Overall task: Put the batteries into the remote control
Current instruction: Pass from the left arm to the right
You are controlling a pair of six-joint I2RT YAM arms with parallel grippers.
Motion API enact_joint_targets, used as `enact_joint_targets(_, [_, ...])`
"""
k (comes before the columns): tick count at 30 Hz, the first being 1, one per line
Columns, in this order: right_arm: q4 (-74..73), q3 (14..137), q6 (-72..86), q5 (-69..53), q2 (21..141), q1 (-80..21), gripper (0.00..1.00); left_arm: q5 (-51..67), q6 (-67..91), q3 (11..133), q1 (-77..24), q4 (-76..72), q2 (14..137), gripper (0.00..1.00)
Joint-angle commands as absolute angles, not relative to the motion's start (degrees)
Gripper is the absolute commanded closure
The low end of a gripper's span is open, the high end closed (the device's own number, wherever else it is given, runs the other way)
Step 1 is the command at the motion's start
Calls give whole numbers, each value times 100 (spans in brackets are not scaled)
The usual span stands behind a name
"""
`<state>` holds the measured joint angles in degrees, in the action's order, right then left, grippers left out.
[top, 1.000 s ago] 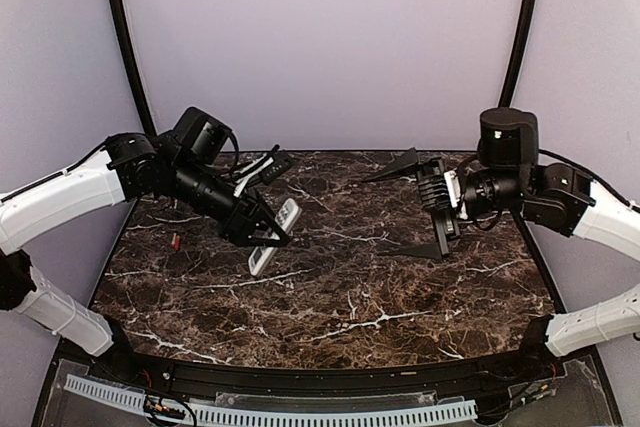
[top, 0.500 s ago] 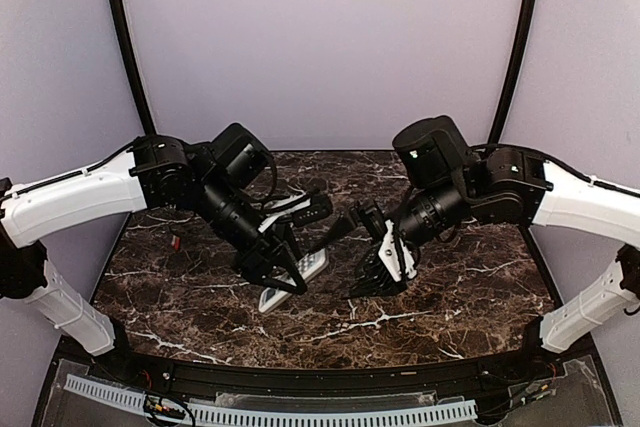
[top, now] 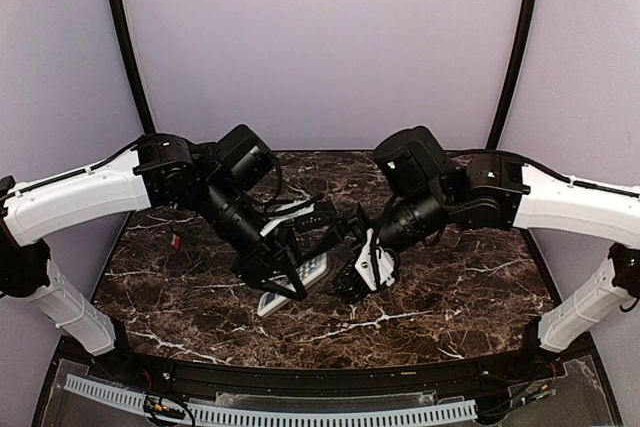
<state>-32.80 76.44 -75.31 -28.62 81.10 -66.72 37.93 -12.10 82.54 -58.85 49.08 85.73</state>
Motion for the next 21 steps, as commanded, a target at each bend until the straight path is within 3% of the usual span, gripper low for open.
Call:
enact_joint_targets(1, [-3031,7570,-7585,-2665,8297,-6706,44,3951,-1340,8385,-5971,5004,8584,100])
enact_joint_targets(9, [-2690,7389,-7448,-2780,8235,-6699,59,3978,-1316,8389,-5981,4930,8607,100])
enact_joint_targets(11, [-2661,7365,-7399,-2849,8188,-6702,68,3970,-1299,8352,-5982,4853,8565,100])
enact_joint_targets(17, [-2697,7344,-7313,-3028,8106,-6710,78,4035,-1249,8310,-5984,4693,8470,100])
enact_joint_targets(21, [-2723,7339,-7229,-3041,8077,-6714,92,4028,-1252,8296,-5983,4642,8468,100])
